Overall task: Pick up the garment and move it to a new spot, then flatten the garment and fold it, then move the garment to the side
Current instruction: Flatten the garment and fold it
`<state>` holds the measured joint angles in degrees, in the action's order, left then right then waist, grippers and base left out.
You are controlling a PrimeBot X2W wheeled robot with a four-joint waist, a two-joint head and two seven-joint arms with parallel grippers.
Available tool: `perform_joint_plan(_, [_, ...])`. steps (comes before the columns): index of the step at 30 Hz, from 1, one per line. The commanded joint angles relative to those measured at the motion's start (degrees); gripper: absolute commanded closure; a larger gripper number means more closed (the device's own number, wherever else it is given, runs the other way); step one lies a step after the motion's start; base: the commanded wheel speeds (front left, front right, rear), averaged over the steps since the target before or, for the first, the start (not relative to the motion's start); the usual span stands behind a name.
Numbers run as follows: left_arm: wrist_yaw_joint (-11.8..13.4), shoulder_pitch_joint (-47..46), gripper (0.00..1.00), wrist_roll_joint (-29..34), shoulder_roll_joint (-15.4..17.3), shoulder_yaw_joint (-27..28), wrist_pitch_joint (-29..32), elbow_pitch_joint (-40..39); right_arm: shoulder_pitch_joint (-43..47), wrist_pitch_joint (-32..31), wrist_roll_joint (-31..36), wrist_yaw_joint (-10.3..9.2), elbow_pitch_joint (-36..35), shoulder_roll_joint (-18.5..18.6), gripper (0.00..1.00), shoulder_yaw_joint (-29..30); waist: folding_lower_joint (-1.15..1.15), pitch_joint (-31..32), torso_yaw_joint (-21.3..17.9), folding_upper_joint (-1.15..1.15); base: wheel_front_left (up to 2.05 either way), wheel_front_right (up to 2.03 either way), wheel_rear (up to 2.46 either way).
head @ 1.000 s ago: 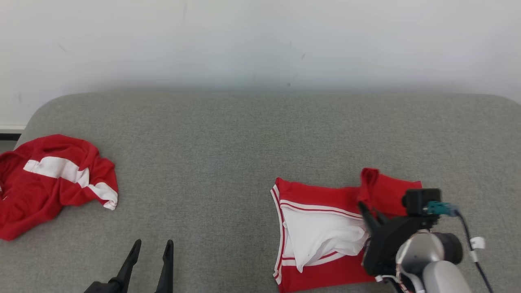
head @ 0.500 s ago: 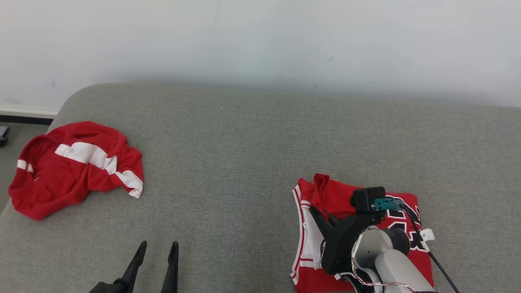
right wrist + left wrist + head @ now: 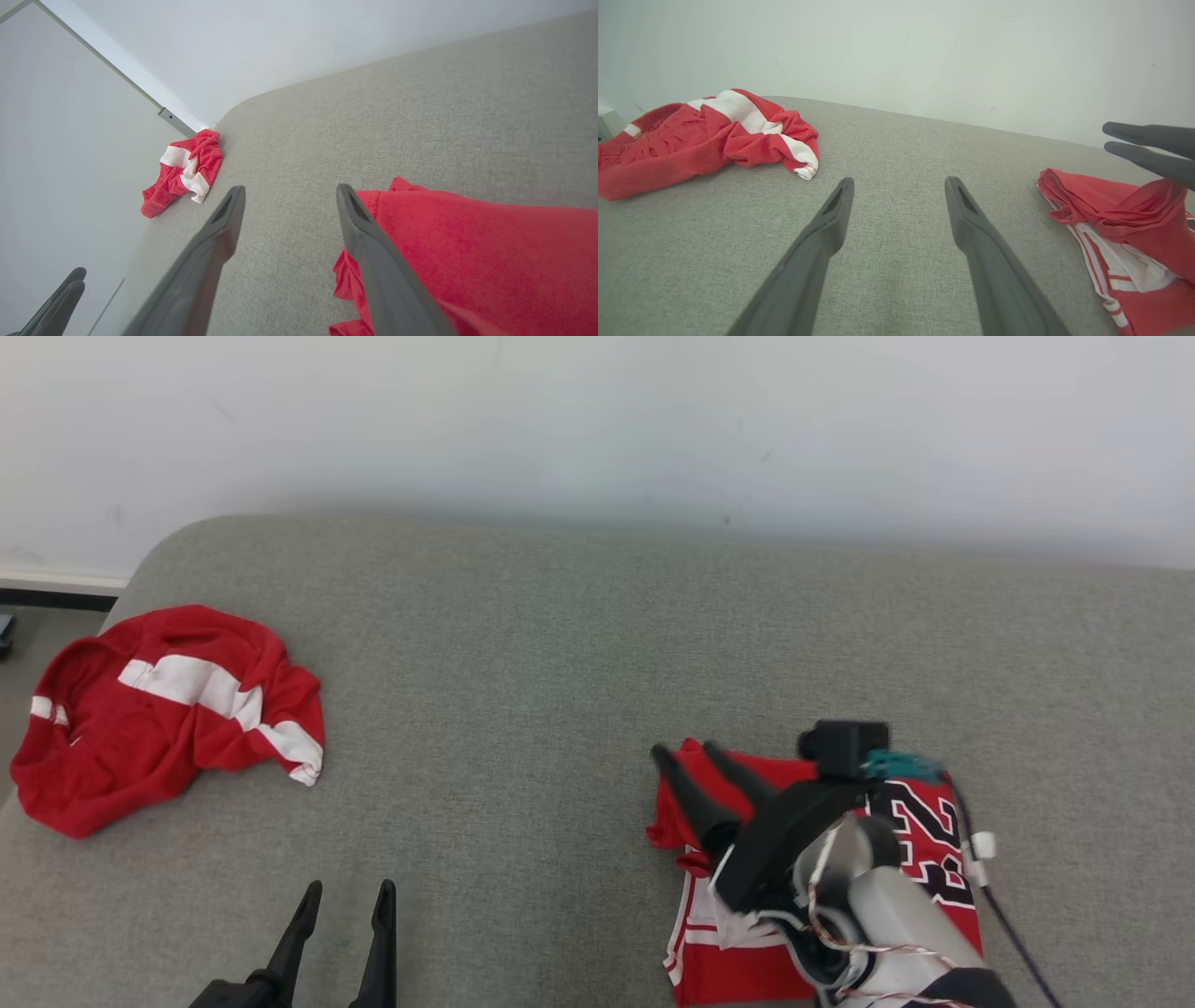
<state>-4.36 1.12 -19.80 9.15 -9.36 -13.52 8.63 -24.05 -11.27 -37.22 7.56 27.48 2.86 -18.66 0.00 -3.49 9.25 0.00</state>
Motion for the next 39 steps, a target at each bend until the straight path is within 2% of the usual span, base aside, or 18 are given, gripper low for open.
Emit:
perform_joint_plan(1, [0.23,0.23,0.00,-0.26,0.02,0.22,-0.20,-0.07,0.14,0.40,1.68,-0.13,-1.70,0.02,0.00,1.62,0.00,0.22,-0.84,0.00,0.00,0.00,0.00])
perform_joint_plan(7, [0.30,0.37,0.00,-0.39,-0.09,-0.01,-0.59,-0.20,5.12,-0.98,16.86,-0.13,-8.89,3.34,0.00,14.61,0.00,0.28,-1.95,0.00,0.00,0.00,0.00])
perform_joint_plan(10, [0.16,-0.27,0.00,-0.45,-0.11,-0.33,-0.67,-0.03,7.68,-2.67,22.90,-0.12,-11.34,3.56,0.00,18.78,0.00,0.03,-1.90,0.00,0.00,0.00,0.00])
perform_joint_plan(13, [0.00,-0.88,0.00,-0.49,0.02,-0.54,-0.67,0.18,10.35,-3.43,27.56,-0.12,-12.70,4.61,0.00,19.57,0.00,-0.25,-1.68,0.00,0.00,0.00,0.00])
perform_joint_plan(17, [0.05,-1.07,0.00,-0.68,0.33,-0.55,-0.73,0.44,12.34,-3.81,29.95,-0.13,-12.23,4.42,0.00,18.51,0.00,-0.52,-1.44,0.00,0.00,0.00,0.00])
perform_joint_plan(23, [0.29,-0.94,0.00,-0.62,0.68,-0.64,-0.90,0.70,14.25,-1.02,31.87,-0.13,-13.27,2.75,0.00,19.07,0.00,0.37,-1.15,0.00,0.00,0.00,0.00])
perform_joint_plan(31, [0.86,1.34,0.00,-0.56,0.64,-0.29,-1.32,0.70,21.40,9.01,34.83,-0.13,-19.58,0.28,0.00,24.42,0.00,4.03,-2.20,0.00,0.00,0.00,0.00])
perform_joint_plan(35, [1.24,2.55,0.00,-0.12,0.50,0.13,-1.51,0.74,25.59,15.18,31.70,-0.13,-21.55,-0.06,0.00,28.26,0.00,5.85,-3.24,0.00,0.00,0.00,0.00])
perform_joint_plan(39, [1.26,3.05,0.00,0.14,0.34,0.62,-1.65,0.72,27.53,18.35,30.15,-0.13,-21.58,-0.06,0.00,27.80,0.00,6.85,-3.97,0.00,0.00,0.00,0.00])
